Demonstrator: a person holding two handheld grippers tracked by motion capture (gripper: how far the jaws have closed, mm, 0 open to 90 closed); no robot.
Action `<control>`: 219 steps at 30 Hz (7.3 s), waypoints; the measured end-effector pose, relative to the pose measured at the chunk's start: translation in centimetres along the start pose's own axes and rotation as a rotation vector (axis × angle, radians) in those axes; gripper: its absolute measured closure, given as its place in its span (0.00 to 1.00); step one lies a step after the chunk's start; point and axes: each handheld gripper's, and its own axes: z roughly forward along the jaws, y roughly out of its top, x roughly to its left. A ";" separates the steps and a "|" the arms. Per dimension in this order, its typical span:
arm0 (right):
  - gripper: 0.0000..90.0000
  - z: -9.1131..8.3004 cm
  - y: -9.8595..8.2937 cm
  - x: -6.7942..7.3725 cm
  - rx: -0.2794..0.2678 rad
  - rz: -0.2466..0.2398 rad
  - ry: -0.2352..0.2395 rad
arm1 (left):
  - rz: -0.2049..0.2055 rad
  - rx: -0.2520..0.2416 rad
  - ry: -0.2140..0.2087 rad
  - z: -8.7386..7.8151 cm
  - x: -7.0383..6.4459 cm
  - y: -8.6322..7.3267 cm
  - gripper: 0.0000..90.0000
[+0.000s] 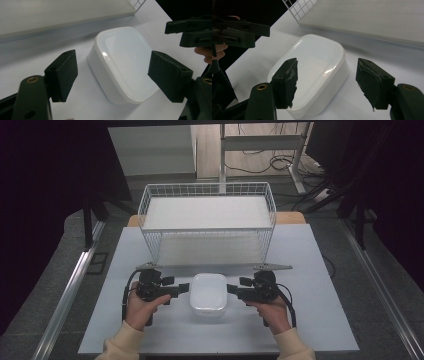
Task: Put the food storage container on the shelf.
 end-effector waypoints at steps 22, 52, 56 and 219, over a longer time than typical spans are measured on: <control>0.41 3.1 -1.4 0.4 0.079 0.017 0.014 | -0.076 0.065 -0.074 2.9 1.3 -1.0 0.28; 0.58 3.8 -1.8 0.1 0.101 0.139 0.031 | -0.211 0.105 -0.228 4.5 2.2 -1.7 0.55; 0.68 3.4 -1.8 -0.2 0.089 0.191 0.064 | -0.208 0.083 -0.203 3.8 2.2 -1.6 0.66; 0.87 -2.3 22.7 -1.8 -0.041 0.150 0.119 | -0.063 -0.118 -0.196 -2.4 0.6 22.5 0.88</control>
